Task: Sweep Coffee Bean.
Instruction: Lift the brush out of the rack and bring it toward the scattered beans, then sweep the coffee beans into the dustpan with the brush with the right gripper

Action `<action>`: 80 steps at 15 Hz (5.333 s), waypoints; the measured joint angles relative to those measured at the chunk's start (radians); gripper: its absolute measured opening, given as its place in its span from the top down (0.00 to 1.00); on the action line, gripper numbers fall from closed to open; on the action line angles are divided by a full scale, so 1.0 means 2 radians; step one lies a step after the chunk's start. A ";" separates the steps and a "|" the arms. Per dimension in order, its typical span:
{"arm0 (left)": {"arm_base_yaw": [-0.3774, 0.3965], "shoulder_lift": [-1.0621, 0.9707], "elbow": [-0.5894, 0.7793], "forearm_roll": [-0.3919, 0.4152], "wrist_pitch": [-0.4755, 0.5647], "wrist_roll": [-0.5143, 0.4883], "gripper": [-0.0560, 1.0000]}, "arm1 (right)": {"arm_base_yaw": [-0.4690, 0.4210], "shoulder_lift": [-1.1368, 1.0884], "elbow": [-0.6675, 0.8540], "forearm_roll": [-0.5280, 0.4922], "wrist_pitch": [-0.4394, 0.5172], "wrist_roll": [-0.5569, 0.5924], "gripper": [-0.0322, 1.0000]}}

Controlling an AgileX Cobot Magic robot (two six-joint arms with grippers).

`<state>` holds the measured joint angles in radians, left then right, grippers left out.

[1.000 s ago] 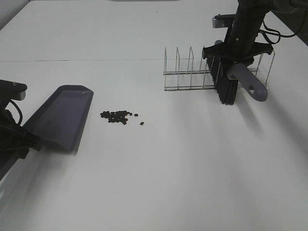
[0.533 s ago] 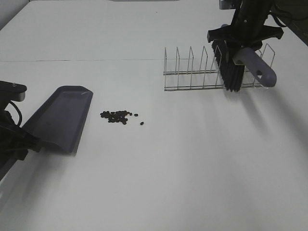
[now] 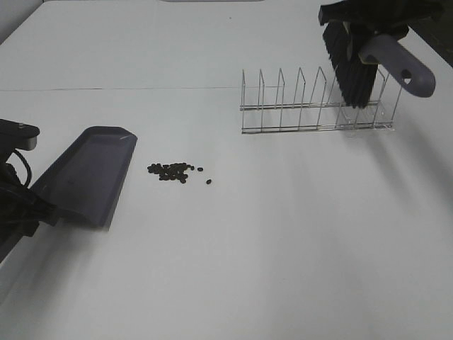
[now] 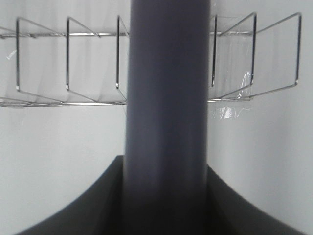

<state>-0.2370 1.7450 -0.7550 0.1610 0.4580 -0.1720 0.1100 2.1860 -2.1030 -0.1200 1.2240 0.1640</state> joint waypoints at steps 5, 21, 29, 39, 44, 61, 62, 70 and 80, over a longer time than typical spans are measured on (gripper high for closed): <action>0.000 0.000 0.000 0.001 0.000 0.000 0.63 | 0.000 -0.086 0.030 0.033 0.000 0.000 0.63; 0.000 0.000 0.000 0.024 0.000 0.000 0.63 | 0.000 -0.273 0.517 0.046 -0.170 0.000 0.63; 0.000 0.006 -0.064 0.089 0.059 -0.050 0.63 | 0.118 -0.190 0.444 -0.103 -0.118 0.096 0.63; -0.029 0.082 -0.071 0.083 0.062 -0.044 0.63 | 0.215 -0.037 0.294 -0.127 -0.084 0.105 0.63; -0.034 0.084 -0.071 0.075 0.062 -0.026 0.63 | 0.219 0.017 0.224 -0.081 -0.088 0.068 0.63; -0.034 0.092 -0.078 0.033 0.081 0.006 0.63 | 0.219 0.124 0.083 0.194 -0.113 -0.097 0.63; -0.034 0.092 -0.078 0.033 0.081 0.006 0.63 | 0.219 0.124 0.083 0.209 -0.122 -0.103 0.63; -0.034 0.092 -0.078 0.028 0.084 0.006 0.63 | 0.219 0.129 0.083 0.296 -0.144 -0.157 0.63; -0.034 0.092 -0.078 0.028 0.084 0.006 0.63 | 0.219 0.130 0.082 0.370 -0.176 -0.206 0.63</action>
<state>-0.3060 1.9280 -0.9120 0.2160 0.6260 -0.1600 0.5480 2.4460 -1.9390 0.6190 0.8720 -0.2490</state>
